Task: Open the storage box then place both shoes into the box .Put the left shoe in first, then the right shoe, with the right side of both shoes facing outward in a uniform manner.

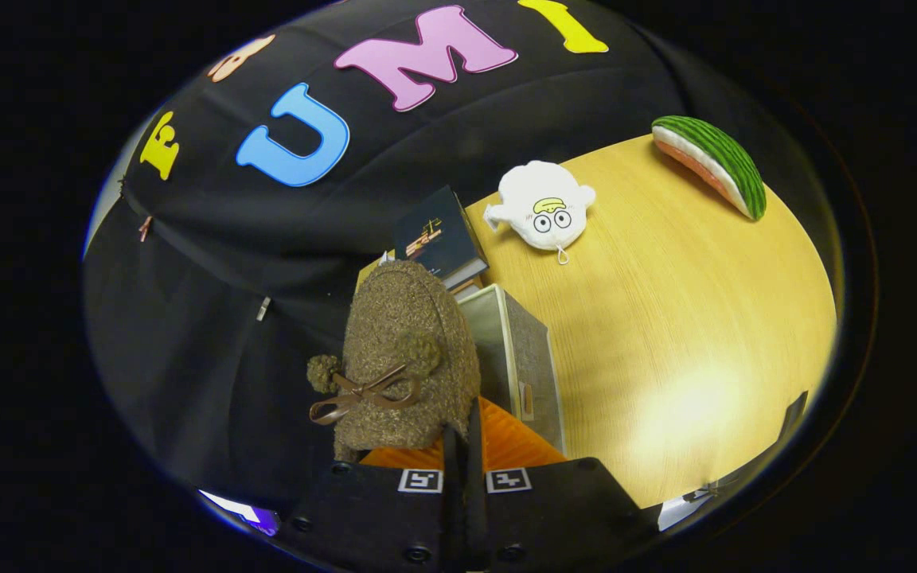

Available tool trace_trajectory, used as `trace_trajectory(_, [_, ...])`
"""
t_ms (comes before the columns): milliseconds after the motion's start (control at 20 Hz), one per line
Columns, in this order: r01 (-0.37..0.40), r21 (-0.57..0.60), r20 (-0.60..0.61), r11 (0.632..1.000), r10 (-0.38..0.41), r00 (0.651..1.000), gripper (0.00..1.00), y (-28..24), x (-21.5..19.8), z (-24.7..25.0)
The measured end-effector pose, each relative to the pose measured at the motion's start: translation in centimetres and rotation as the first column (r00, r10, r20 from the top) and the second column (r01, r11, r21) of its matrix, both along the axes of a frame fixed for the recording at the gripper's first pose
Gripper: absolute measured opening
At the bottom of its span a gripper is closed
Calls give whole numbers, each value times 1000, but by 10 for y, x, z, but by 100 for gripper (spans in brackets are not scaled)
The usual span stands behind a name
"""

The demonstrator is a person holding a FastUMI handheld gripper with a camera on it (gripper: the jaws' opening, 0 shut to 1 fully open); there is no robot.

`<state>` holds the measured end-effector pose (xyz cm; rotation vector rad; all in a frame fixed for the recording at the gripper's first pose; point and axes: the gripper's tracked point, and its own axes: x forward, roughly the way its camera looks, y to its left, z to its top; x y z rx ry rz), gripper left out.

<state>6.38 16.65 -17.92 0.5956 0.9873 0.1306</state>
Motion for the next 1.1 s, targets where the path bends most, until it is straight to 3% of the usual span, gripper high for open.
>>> trace_trajectory(550, [-29, -102, -24, 994, 27, 999, 7, 19, 6, -38])
trace_trajectory(650, [-32, -96, -22, 995, 30, 999, 14, 22, 6, -39])
trace_trajectory(750, [-39, -56, -13, 998, 39, 999, 28, 30, 7, -33])
trace_trajectory(800, [-36, -25, 6, 999, 36, 999, 41, 36, 10, -27])
trace_trajectory(950, [-27, 15, 53, 1000, 26, 998, 99, 41, 10, -6])
trace_trajectory(1100, [-49, -40, 138, 998, 54, 989, 99, 32, 7, 16])
